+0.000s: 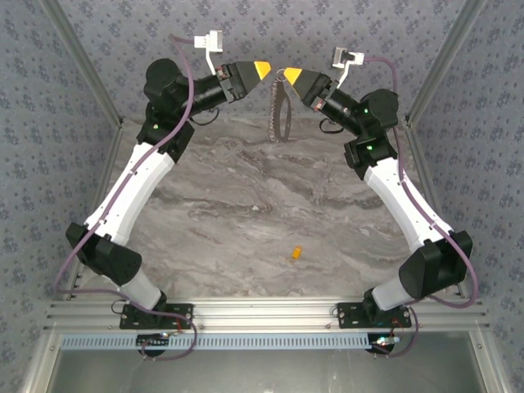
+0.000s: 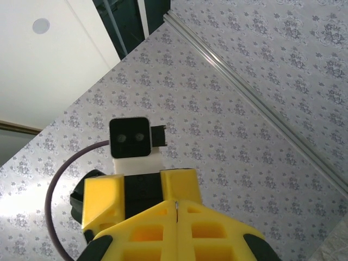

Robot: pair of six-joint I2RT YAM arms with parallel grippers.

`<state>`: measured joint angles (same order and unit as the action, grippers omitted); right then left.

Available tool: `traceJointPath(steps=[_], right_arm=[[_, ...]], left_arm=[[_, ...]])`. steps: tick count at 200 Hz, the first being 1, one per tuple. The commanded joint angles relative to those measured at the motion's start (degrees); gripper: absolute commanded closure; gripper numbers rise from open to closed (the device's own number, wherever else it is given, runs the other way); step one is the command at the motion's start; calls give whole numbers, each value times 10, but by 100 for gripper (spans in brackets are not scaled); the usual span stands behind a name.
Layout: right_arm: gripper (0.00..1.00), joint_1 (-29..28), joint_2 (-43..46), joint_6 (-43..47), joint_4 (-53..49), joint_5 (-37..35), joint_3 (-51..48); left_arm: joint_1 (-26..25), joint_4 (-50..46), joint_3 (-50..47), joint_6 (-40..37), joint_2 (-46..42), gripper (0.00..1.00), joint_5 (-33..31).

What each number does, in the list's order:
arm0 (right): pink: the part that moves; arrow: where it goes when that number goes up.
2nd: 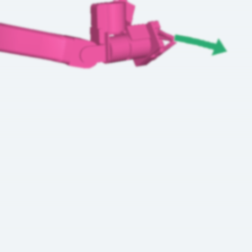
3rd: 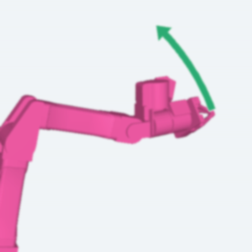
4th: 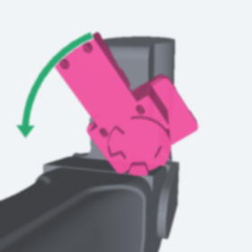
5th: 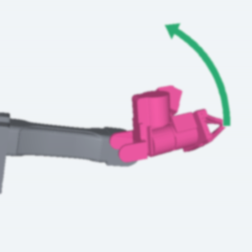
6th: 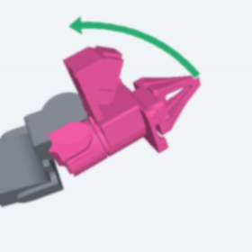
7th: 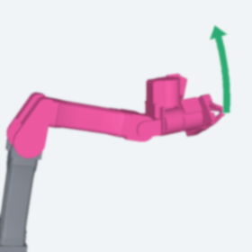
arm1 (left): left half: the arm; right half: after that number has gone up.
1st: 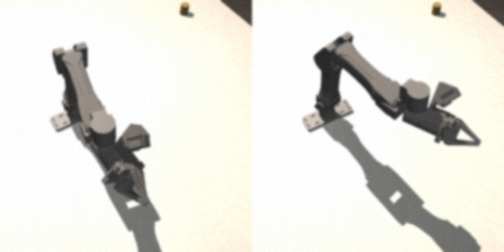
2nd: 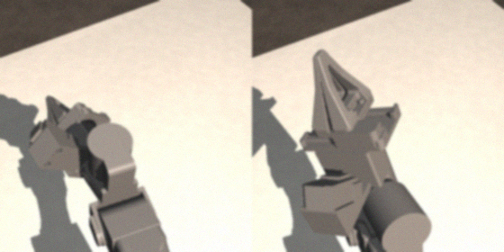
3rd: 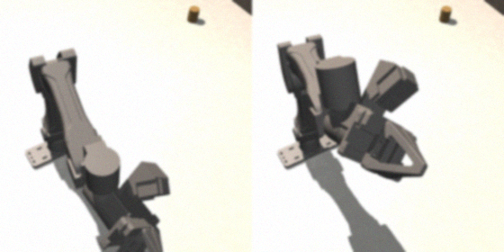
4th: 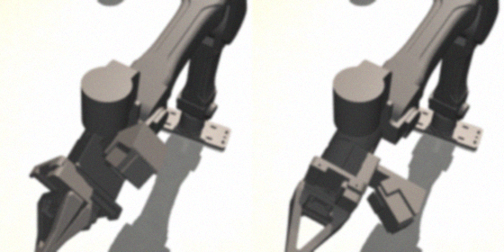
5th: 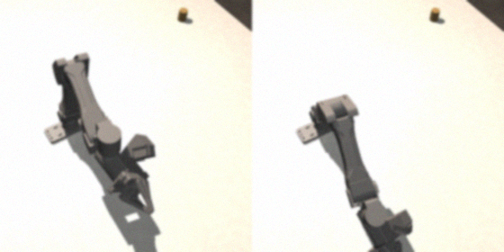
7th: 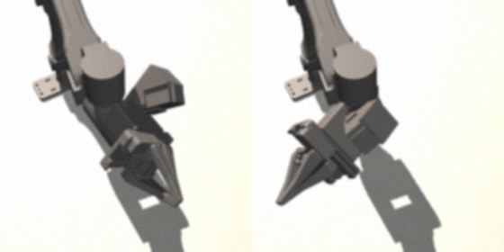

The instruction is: Put the keys on the keyring

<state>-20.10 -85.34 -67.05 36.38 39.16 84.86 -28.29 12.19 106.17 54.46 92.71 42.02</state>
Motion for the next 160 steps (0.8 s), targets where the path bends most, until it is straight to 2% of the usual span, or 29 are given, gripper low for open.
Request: traceJointPath(steps=[1,160], right_arm=[[100,-3,-2,-2,18,-14,0],[100,-3,-13,-19,39,-13,1]], left_arm=[[-6,2,4,-16,-17,65,15],[-15,5,1,-12,16,66,20]])
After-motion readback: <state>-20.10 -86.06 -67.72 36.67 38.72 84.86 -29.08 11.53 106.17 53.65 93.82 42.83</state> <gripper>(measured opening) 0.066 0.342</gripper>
